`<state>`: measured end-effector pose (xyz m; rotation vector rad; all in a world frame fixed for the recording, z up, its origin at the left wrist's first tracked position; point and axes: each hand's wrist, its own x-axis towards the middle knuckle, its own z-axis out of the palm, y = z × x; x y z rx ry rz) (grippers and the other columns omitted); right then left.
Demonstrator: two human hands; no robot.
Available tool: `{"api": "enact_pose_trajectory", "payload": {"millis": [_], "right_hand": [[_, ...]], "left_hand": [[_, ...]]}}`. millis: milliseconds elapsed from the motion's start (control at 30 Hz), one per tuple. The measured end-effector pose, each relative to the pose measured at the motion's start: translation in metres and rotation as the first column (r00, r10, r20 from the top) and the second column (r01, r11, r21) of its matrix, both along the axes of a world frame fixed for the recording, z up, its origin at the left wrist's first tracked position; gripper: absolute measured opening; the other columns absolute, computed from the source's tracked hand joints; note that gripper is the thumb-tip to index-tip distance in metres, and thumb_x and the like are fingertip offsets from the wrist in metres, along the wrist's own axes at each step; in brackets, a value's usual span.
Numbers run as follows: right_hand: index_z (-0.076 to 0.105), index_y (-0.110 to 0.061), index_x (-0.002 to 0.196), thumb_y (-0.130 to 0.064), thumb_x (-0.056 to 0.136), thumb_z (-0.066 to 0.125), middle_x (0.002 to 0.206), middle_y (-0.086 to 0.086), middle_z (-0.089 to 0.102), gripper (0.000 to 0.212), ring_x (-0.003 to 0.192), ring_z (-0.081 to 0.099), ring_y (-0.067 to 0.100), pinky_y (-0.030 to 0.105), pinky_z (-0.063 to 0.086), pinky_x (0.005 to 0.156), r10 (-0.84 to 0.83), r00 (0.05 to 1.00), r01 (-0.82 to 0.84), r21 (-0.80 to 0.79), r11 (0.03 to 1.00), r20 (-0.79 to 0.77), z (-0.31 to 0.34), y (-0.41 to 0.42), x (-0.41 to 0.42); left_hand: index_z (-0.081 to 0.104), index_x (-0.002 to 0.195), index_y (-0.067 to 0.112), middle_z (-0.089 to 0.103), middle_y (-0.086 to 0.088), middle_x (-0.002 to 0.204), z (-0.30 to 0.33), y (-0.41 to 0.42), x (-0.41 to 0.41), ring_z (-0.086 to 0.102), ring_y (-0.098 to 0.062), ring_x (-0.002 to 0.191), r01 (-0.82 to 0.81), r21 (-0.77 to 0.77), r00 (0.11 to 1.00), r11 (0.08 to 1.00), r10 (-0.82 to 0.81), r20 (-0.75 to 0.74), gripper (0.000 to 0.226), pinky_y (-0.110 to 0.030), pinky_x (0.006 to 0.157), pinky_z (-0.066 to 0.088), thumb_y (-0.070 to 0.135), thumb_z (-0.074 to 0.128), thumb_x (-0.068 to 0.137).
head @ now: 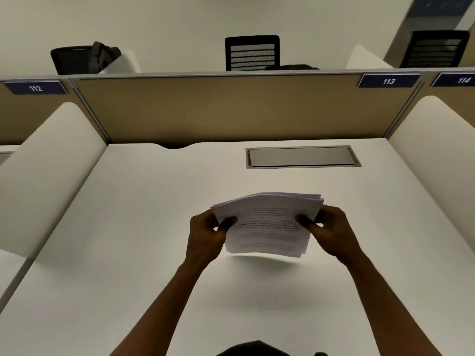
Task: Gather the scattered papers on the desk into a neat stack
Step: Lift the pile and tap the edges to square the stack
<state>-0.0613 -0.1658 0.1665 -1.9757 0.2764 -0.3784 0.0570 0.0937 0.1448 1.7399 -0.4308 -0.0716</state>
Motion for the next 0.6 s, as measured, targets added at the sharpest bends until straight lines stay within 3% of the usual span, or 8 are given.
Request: {"api": "enact_pose_trajectory", "payload": {"millis": [133,167,300,500,600], "right_hand": [[0.074,-0.021,0.099,-0.014,0.085,0.075,0.094,-0.001,0.075,0.016,0.087,0.071,0.017,0.035,0.059,0.078,-0.071,0.991,0.072,0.006,0.997,-0.117,-0.027,0.006,-0.004],[0.074,-0.022,0.098,-0.013,0.085,0.075,0.092,-0.003,0.075,0.016,0.086,0.071,0.014,0.035,0.059,0.078,-0.081,0.991,0.082,-0.001,0.997,-0.110,-0.029,0.006,-0.004],[0.069,-0.045,0.089,-0.014,0.084,0.076,0.083,-0.028,0.073,0.032,0.081,0.070,-0.002,0.012,0.053,0.068,-0.080,0.997,0.080,-0.047,0.996,0.010,-0.022,0.001,-0.006],[0.076,-0.019,0.093,-0.016,0.084,0.076,0.076,-0.026,0.071,0.010,0.075,0.068,-0.005,0.007,0.049,0.063,-0.106,0.993,0.105,-0.022,0.994,-0.042,-0.045,0.009,-0.012],[0.073,-0.033,0.089,-0.017,0.085,0.076,0.078,-0.033,0.071,0.017,0.078,0.068,-0.009,0.004,0.048,0.063,-0.128,0.992,0.128,-0.030,0.991,-0.003,-0.039,0.004,-0.010]], "left_hand": [[0.072,0.085,0.056,0.076,0.027,0.087,-0.012,0.001,-0.001,0.073,0.003,0.084,0.036,0.075,0.999,0.997,-0.033,-0.039,0.053,-0.011,0.071,0.054,0.002,0.074,0.084],[0.072,0.084,0.056,0.076,0.027,0.086,-0.013,0.001,-0.001,0.073,0.003,0.083,0.044,0.079,0.998,0.996,-0.040,-0.044,0.054,-0.011,0.071,0.054,0.001,0.073,0.084],[0.073,0.089,0.055,0.076,0.028,0.088,-0.008,0.003,-0.001,0.073,0.004,0.083,0.024,0.047,1.000,0.999,-0.025,0.019,0.047,-0.007,0.068,0.052,0.009,0.074,0.082],[0.074,0.087,0.056,0.076,0.027,0.087,-0.019,0.003,-0.008,0.073,0.004,0.084,0.033,0.060,0.999,0.998,-0.031,-0.026,0.056,-0.010,0.072,0.054,0.000,0.073,0.084],[0.076,0.093,0.050,0.077,0.025,0.092,-0.017,0.004,-0.006,0.074,0.002,0.086,0.021,0.034,1.000,0.999,-0.022,0.012,0.047,-0.009,0.072,0.054,0.004,0.074,0.084]]}}
